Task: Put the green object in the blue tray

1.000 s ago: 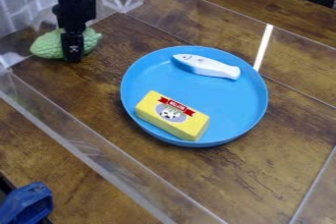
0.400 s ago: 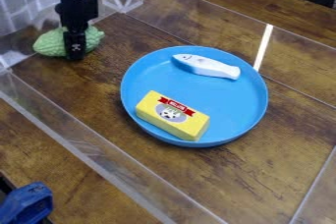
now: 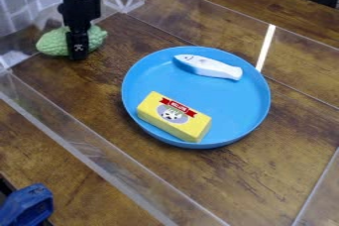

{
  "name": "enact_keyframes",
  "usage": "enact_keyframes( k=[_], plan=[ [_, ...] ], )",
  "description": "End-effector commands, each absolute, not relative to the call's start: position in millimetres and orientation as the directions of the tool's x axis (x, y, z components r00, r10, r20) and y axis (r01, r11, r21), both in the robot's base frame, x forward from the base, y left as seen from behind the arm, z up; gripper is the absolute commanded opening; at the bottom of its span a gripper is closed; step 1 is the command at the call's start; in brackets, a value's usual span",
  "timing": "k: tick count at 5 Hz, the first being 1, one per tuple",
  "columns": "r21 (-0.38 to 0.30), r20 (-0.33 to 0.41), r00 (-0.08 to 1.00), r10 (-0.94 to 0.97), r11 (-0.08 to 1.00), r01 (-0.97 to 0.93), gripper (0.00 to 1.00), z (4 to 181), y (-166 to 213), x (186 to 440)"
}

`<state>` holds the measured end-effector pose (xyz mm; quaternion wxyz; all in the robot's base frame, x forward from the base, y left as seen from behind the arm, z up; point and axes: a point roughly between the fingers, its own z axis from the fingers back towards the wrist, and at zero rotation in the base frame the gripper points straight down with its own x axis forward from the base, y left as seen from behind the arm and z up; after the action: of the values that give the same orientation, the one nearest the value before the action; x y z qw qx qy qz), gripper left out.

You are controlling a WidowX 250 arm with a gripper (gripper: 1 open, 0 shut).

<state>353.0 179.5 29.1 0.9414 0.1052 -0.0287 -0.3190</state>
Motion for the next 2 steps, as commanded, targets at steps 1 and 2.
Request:
enact_keyframes(
  k=[1,2],
  plan=[
    [0.240,0.002,0.801,-0.599,0.778,0.581,0.00,34.4,190.7,354.5],
    [0.239,-0.006,0.805,-0.593,0.781,0.577,0.00,37.4,190.4,354.1]
  ],
)
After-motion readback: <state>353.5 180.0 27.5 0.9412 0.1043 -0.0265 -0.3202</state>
